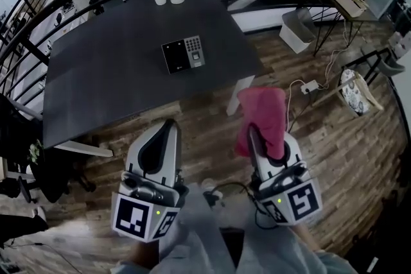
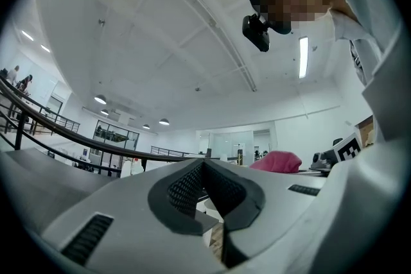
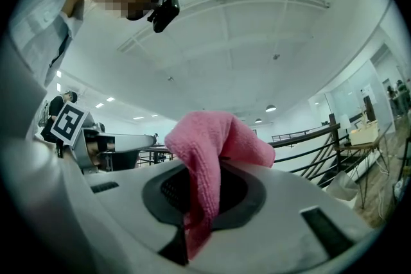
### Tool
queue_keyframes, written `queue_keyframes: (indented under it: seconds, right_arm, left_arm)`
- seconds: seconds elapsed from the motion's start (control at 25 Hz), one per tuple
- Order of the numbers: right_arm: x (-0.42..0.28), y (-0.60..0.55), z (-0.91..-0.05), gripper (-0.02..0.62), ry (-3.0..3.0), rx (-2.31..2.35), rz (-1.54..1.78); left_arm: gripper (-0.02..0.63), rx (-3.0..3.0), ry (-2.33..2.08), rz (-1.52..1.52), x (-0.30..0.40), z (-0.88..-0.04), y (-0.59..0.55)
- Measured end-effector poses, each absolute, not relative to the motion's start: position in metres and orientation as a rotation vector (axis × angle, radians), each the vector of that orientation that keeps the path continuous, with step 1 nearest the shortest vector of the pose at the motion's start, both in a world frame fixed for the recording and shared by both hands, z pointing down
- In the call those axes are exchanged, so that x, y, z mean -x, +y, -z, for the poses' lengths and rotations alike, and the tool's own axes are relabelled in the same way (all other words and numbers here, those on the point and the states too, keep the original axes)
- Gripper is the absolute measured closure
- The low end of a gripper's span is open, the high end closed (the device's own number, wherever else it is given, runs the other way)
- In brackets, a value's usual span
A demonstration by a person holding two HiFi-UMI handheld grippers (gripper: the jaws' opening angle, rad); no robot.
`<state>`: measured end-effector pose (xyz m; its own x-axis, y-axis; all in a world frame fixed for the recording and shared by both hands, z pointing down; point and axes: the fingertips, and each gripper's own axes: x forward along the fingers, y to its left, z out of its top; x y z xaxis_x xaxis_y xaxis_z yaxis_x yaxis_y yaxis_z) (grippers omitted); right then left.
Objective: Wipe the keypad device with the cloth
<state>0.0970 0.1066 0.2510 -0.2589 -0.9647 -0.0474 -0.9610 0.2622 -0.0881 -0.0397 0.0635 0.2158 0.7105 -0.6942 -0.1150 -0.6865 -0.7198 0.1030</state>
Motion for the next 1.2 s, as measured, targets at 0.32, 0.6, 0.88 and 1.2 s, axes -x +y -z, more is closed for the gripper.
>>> queue_keyframes:
  seconds: [0.32,0.6,0.88,1.2]
  right_arm:
    - [-0.085,0.088,-0.251,0.554,2.443,1.828,0.059]
    - [-0.078,0.085,-0.254,0.554,2.488,1.831,0.056]
    - [-0.073,0.078,-0.258,0.554,2.513,1.828,0.061]
    - [-0.078,0.052,-0.268,0.554,2.554,1.779,0.077]
  left_arm:
    - [0.606,-2.847,-1.207,0.239,0.057,-0.215,0.051]
    - [0.606,-2.827,-1.250,0.241,0.073,-0.217,0.050]
    - [0.606,-2.812,-1.290,0.232,0.081,-0.220,0.047]
    - [0.606,-2.777,-1.371,0.214,0.085,-0.226,0.026]
